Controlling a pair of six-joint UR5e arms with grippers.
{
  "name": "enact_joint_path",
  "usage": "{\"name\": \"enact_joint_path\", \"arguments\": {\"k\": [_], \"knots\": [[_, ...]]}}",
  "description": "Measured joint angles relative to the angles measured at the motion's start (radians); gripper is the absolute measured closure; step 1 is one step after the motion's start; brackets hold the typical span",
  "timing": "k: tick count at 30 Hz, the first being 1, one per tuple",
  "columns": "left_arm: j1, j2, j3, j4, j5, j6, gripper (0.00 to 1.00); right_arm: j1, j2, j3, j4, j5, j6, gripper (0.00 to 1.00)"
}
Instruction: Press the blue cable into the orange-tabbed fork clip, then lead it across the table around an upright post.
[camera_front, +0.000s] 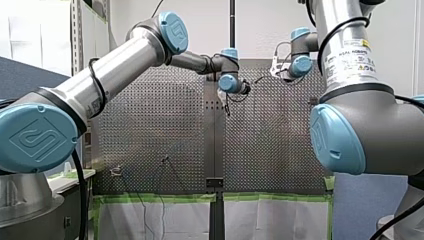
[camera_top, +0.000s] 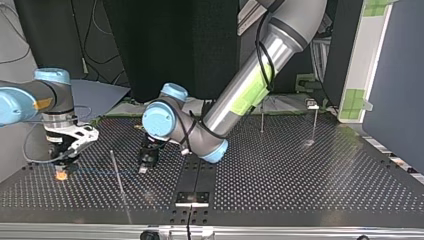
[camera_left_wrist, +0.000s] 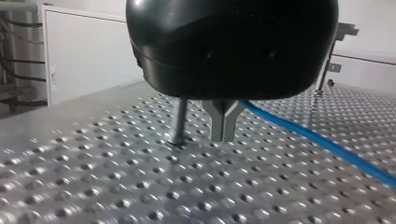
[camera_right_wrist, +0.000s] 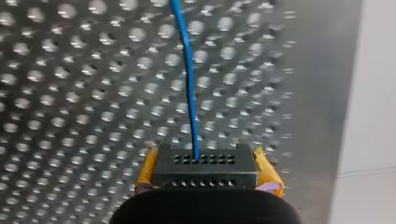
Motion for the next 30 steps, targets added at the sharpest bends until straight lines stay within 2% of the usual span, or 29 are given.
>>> {"name": "enact_joint_path", "arguments": {"k": [6,7,8,9,10,11,17,23,25,30], "knots": [[0.005,0.000,-0.033,0.011,0.000,0.003,1.00,0.000,0.011,0.030,-0.011,-0.005,0.025,1.00],[0.005,0.000,-0.035,0.011,-0.001,0.004,0.71,0.000,0.011,0.036,-0.016,-0.003,0.029,1.00],[0.006,0.000,-0.036,0.011,-0.002,0.005,0.48,0.001,0.011,0.042,-0.021,-0.001,0.032,1.00],[0.006,0.000,-0.036,0.011,-0.003,0.005,0.48,0.001,0.012,0.051,-0.028,0.001,0.035,1.00],[0.006,0.000,-0.037,0.011,-0.004,0.005,0.19,0.001,0.012,0.058,-0.033,0.002,0.037,1.00],[0.006,0.000,-0.038,0.011,-0.008,0.006,0.00,0.001,0.012,0.064,-0.038,0.004,0.039,1.00],[0.007,0.000,-0.041,0.008,-0.020,0.000,0.00,0.008,0.014,0.107,-0.078,0.028,0.047,1.00],[0.008,0.000,-0.042,0.011,-0.008,-0.022,0.00,0.017,0.018,0.154,-0.128,0.043,0.079,1.00],[0.009,-0.001,-0.042,0.013,-0.009,-0.030,0.00,0.020,0.030,0.173,-0.148,0.044,0.087,1.00],[0.014,-0.001,-0.043,0.015,-0.023,-0.039,0.00,0.025,0.071,0.220,-0.194,0.042,0.092,1.00]]}}
